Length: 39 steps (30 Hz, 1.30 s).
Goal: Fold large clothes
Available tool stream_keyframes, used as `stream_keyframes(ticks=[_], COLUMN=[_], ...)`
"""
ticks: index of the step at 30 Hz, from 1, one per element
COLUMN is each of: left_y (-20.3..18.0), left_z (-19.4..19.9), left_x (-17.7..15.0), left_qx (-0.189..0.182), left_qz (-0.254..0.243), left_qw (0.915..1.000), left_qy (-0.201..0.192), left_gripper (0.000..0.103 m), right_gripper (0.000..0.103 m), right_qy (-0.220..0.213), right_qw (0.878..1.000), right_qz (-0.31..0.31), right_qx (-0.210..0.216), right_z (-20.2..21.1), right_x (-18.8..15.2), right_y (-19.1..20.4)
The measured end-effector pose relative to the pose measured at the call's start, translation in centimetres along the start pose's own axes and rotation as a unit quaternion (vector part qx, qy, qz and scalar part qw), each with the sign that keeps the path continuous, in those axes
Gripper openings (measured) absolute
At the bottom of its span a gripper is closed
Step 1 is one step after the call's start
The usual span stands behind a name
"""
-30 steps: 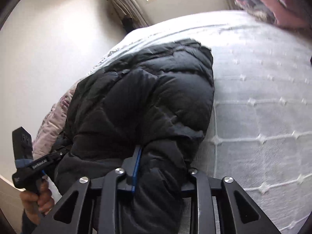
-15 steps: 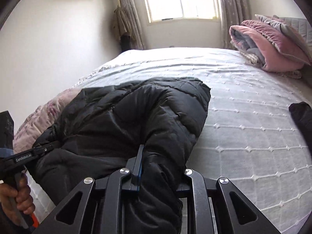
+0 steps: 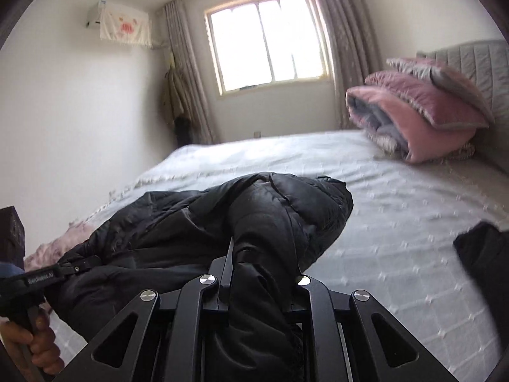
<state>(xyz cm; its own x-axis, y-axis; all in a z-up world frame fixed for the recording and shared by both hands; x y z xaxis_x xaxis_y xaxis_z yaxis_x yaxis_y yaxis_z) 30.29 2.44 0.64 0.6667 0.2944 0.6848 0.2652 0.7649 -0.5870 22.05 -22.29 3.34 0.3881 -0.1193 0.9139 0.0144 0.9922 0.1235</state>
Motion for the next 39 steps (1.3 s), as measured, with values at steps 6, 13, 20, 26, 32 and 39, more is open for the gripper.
stream_keyframes(ticks=[6,13,20,26,32,39], left_y=[1.7,8.5,8.4,4.9,-0.8,-3.3], left_z=[-5.2,-9.1,-4.9,1.3,6.8,9.9], left_x=[-1.1,-4.1,-4.3,-3.1,-4.8,-7.8], left_qx=[0.034,0.031,0.058,0.124,0.196,0.248], left_qz=[-0.031,0.054,0.060,-0.016,-0.105,-0.159], left_qw=[0.9986,0.9916,0.9901,0.9894,0.9747,0.9556], left_qy=[0.024,0.114,0.113,0.074,0.019,0.007], left_gripper=[0.016,0.040,0.048,0.050,0.070,0.080], right_gripper=[0.016,0.053,0.065,0.065,0.076,0.082], right_qy=[-0.063,0.149,0.147,0.139,0.109,0.094], right_qw=[0.997,0.986,0.976,0.982,0.993,0.992], right_qz=[-0.050,-0.072,-0.163,-0.124,-0.046,0.080], right_qx=[0.019,0.017,-0.001,-0.036,-0.020,-0.013], right_z=[-2.3,-12.5,-8.9,-3.4,2.9,8.0], right_x=[1.7,-8.6,-7.6,-4.3,-2.9,-5.4], right_y=[-3.2,-5.9,-10.3,-9.2,-1.7,6.2])
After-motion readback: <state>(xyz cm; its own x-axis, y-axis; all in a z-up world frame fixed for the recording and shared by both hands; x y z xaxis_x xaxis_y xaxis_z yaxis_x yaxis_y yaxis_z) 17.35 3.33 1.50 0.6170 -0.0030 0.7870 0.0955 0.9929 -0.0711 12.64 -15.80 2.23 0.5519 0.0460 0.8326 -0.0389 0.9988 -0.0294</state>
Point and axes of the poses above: each gripper's, at about its wrist camera, not at the fingertips, and z roughly against the way its jaws point, y to its left, x to its top, the point moved 3 cm from there along -z, roughly the way its jaws point, and after that the axes turned 2 degrees about z, right-handed, at the moved point
